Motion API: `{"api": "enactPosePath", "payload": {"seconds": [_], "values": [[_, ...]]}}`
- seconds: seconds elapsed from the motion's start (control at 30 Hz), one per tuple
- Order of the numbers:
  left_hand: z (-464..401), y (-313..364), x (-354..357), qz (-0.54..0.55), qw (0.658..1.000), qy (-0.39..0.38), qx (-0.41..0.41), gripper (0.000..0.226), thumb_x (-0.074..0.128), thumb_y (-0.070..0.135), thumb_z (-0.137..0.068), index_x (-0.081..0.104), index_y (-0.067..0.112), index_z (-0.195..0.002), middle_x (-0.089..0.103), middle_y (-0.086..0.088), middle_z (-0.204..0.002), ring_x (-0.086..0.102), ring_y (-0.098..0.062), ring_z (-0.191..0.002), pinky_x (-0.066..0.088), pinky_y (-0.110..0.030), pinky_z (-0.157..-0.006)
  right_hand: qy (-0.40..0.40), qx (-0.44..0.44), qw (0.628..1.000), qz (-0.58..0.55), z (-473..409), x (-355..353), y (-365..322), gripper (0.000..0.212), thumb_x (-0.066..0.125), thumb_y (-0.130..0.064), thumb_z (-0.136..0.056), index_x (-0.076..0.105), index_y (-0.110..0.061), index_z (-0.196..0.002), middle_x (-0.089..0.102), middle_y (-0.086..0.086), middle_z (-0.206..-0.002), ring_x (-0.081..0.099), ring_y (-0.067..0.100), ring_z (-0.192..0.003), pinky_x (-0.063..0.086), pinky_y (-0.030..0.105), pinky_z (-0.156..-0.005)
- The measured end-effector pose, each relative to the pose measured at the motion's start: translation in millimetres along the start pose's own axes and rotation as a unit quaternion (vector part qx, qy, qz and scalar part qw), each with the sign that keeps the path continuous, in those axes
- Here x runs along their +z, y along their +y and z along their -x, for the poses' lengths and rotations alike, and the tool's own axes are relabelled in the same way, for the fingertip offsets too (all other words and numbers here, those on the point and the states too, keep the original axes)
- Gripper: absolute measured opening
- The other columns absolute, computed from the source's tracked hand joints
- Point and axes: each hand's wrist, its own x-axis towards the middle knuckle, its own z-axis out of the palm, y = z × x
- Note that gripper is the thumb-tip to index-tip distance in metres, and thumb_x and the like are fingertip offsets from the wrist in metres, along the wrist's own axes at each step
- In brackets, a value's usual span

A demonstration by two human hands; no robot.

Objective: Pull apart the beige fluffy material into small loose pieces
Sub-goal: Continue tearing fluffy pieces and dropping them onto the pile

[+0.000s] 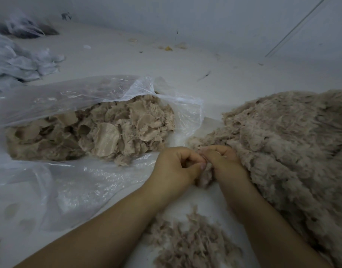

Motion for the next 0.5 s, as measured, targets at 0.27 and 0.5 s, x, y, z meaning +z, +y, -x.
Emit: {"api": "enactPosePath", "payload": {"seconds": [0.27, 0.5], "values": [[26, -5, 14, 0.103, 0.992, 0.019, -0.069, 0.017, 0.069, -0.001, -0.086, 0.075, 0.009, -0.074, 0.069, -0.011, -0.062, 0.063, -0.019, -0.055, 0.054, -0.027, -0.056, 0.044, -0.001, 0.998, 0.036, -5, -2, 5, 0.021, 0.055, -0.009, -0.093, 0.063, 0.004, -0.107, 0.067, 0.013, -0.094, 0.060, 0.022, -0.081, 0.051, 0.026, -0.066], [9, 8, -3, 0.040, 0.992, 0.116, 0.008, 0.019, 0.069, 0.003, -0.086, 0.077, 0.016, -0.075, 0.073, -0.002, -0.071, 0.067, -0.016, -0.064, 0.057, -0.032, -0.063, 0.043, -0.013, 0.999, 0.015, -12, 0, 6, 0.024, 0.056, -0.004, -0.095, 0.060, 0.016, -0.109, 0.061, 0.006, -0.065, 0.053, 0.011, -0.055, 0.041, 0.018, -0.048]]}}
